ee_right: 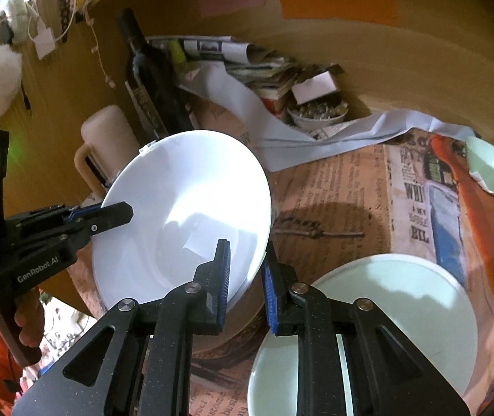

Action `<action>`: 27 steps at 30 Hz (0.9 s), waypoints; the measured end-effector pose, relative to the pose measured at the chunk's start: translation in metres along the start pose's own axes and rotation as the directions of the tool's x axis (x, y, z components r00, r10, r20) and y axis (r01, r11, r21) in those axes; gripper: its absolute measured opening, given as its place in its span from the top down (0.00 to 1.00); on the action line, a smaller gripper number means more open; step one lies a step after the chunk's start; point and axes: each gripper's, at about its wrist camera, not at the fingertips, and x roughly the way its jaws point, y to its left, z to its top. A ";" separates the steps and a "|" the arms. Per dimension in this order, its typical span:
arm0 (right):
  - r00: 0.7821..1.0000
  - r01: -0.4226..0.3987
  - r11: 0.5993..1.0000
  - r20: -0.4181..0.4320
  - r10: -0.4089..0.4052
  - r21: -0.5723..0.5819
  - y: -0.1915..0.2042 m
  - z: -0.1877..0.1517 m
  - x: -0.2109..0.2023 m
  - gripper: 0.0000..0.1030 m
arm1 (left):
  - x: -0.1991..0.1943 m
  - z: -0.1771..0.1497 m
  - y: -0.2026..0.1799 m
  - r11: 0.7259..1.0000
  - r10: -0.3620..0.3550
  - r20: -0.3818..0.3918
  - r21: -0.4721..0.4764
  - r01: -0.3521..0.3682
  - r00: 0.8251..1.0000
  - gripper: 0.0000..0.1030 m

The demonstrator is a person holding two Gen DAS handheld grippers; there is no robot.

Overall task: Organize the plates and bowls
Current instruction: 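Carry the dotted bowl over the beige bowl, then lower the dotted bowl into the beige bowl and open the left gripper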

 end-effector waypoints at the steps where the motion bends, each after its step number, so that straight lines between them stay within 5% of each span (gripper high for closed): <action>1: 1.000 -0.002 1.000 -0.007 0.002 0.000 0.001 -0.001 0.002 0.83 | 0.000 -0.001 0.001 1.000 -0.001 -0.002 -0.002 0.001 1.000 0.92; 15: 0.998 -0.011 1.000 -0.068 0.010 -0.021 0.007 -0.008 0.020 0.83 | 0.004 -0.016 0.002 0.996 0.068 -0.005 0.065 -0.067 0.998 0.92; 27: 0.997 0.061 0.992 -0.049 -0.067 -0.110 0.017 -0.010 0.021 0.83 | 0.016 -0.024 -0.009 0.970 0.160 -0.005 0.184 -0.156 0.987 0.85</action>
